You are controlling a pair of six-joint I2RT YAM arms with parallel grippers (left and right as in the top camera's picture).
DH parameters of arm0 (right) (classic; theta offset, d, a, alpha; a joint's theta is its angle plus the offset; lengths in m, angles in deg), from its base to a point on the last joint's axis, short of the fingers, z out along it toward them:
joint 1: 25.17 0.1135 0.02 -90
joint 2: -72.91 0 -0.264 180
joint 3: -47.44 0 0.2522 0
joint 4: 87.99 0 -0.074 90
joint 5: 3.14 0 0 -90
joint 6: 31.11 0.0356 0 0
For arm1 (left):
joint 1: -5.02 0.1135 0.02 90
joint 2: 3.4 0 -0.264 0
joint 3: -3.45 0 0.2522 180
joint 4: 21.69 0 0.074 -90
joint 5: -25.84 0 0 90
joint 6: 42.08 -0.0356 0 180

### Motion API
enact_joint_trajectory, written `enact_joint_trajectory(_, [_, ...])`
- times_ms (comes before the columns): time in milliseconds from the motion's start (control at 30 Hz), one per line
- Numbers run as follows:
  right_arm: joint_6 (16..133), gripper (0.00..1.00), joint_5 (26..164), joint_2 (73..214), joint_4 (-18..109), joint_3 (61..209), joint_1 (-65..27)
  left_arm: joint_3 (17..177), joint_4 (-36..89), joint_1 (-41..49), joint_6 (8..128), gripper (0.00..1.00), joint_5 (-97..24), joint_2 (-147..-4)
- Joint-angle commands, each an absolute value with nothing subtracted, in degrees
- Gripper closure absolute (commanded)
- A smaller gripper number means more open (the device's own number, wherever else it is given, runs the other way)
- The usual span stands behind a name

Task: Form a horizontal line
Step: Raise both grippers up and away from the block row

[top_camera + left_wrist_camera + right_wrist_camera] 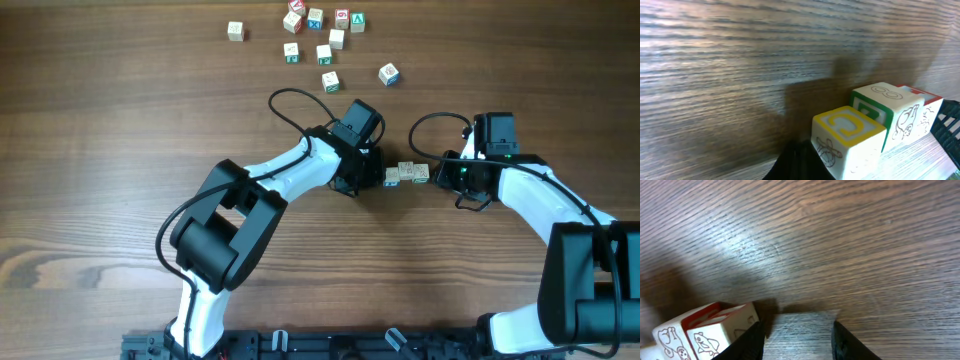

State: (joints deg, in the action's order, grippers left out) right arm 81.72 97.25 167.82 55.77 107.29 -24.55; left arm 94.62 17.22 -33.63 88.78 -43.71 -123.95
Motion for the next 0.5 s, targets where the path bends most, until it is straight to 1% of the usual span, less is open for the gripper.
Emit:
enact_joint_trajectory(0, [81.39,0.57,92.73,168.37,55.00,106.50,-24.40,94.27,19.54,-33.70,89.13,0.96,-49.92,-125.26])
enact_joint_trajectory(167, [82.20,0.70,93.73,168.37,55.05,106.50,-24.40,94.27,19.30,-33.65,89.17,0.96,-49.87,-125.26])
enact_joint_trajectory(367, [82.24,0.75,98.96,168.37,54.61,106.50,-24.38,94.27,16.78,-33.65,92.14,0.96,-49.39,-125.26])
enact_joint_trajectory(467, [82.20,0.75,99.22,168.37,54.50,106.50,-24.38,94.27,16.50,-33.65,92.14,0.96,-49.24,-125.26])
